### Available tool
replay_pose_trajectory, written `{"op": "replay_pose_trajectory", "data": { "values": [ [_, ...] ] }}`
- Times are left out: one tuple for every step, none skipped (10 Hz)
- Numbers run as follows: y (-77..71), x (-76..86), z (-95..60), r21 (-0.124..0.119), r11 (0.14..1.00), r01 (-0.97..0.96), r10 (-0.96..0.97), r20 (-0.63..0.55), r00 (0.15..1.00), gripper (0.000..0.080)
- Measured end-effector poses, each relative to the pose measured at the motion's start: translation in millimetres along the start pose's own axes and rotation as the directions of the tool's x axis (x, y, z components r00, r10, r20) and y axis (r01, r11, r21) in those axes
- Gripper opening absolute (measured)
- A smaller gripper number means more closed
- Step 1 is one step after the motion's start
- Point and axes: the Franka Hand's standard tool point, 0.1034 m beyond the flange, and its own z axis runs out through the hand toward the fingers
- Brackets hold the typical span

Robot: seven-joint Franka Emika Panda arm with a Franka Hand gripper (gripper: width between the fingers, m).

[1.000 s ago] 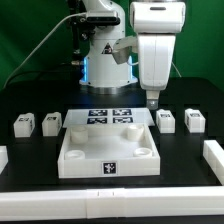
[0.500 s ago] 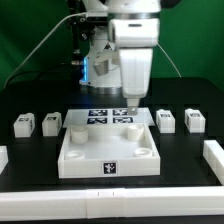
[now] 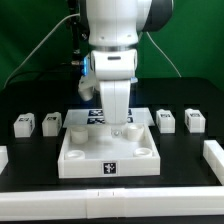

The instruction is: Assemble one leg

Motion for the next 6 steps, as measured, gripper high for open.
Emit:
{"op": "replay_pose_trajectory", "data": {
  "values": [
    [-2.2,-1.9,3.9,0.006,1.000,-0.005,0.005,-0.001,1.000,0.0650],
    [-5.3,-3.9,5.5,0.007,1.000,-0.010,0.010,-0.002,1.000,0.0650],
    [-7.0,-6.7,6.2,0.005,1.000,-0.010,0.010,-0.002,1.000,0.0650],
    [-8.2,-11.5,6.8,0.001,1.000,-0.016,0.016,-0.003,1.000,0.0650],
    [-7.3,-16.8,6.9,-0.010,1.000,-0.013,0.013,-0.005,1.000,0.0650],
    [-7.5,-17.4,7.0,-0.010,1.000,-0.022,0.021,-0.005,1.000,0.0650]
  ]
}}
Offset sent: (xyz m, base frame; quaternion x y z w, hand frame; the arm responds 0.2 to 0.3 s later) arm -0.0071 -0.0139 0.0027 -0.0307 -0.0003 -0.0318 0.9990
